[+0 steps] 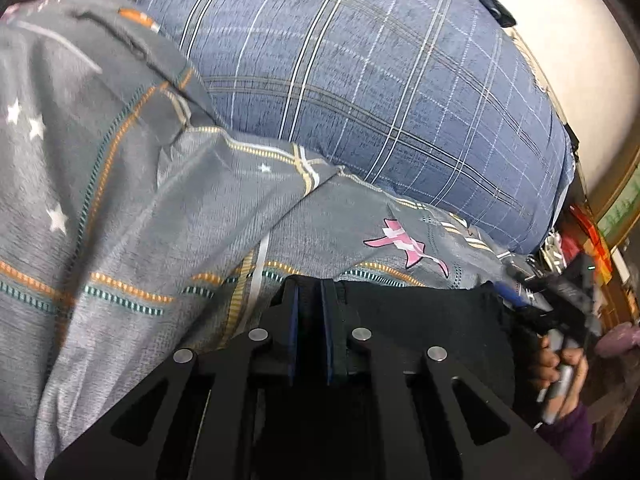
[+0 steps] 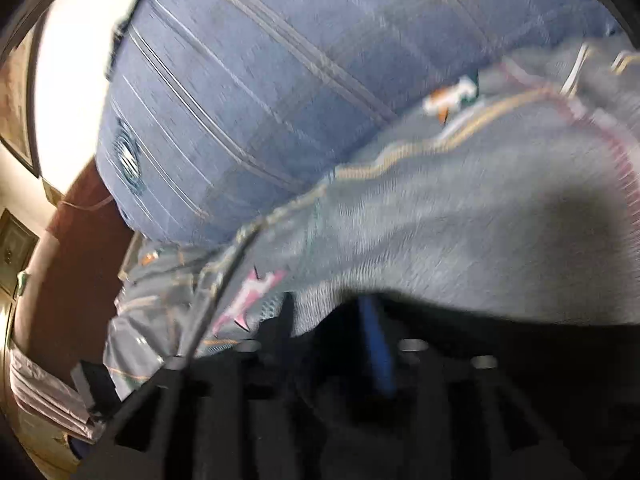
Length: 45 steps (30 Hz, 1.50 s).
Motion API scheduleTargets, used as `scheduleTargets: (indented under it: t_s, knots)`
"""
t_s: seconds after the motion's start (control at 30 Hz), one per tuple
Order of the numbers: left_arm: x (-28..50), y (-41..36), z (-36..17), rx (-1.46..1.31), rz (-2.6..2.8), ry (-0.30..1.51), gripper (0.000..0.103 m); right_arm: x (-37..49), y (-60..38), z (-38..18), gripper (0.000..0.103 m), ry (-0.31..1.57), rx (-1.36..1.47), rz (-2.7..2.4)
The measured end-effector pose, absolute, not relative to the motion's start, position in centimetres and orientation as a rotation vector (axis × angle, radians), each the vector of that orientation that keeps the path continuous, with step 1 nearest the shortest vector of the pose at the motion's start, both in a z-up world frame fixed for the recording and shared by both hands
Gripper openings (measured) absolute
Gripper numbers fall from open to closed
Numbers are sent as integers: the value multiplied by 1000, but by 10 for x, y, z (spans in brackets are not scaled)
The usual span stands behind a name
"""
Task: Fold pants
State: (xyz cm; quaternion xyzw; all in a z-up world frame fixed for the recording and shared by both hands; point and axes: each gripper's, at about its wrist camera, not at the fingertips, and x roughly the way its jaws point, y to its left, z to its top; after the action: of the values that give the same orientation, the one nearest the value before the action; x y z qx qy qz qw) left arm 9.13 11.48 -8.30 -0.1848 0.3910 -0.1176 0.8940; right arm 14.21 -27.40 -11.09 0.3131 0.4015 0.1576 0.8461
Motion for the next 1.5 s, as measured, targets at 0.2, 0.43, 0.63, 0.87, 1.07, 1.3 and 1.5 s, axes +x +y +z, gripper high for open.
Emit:
scheduleTargets:
  t_s: [0.2, 0.43, 0.63, 0.87, 1.07, 1.3, 1.5]
  knots:
    - [90, 112, -83, -369, -237, 805, 8, 114, -276, -85, 55, 822, 601, 456]
    - [89, 111, -83, -360, -236, 797, 8, 124, -239, -107, 40, 934, 319, 413]
    - [89, 114, -79, -376, -247, 780, 8, 125, -229, -101, 2, 890, 179, 360]
    - [93, 113, -83, -357, -221, 773, 8, 154, -237, -100, 5, 829, 325, 272]
    - [97, 120, -93, -398, -185, 817, 10, 160, -257, -111, 26, 880, 417, 197]
    - [84, 135, -77, -379, -63, 732, 10, 92, -309, -64, 29, 796, 418, 178]
    - [69, 111, -56, -276, -166, 640, 10, 1, -386, -57, 30, 698, 541, 50]
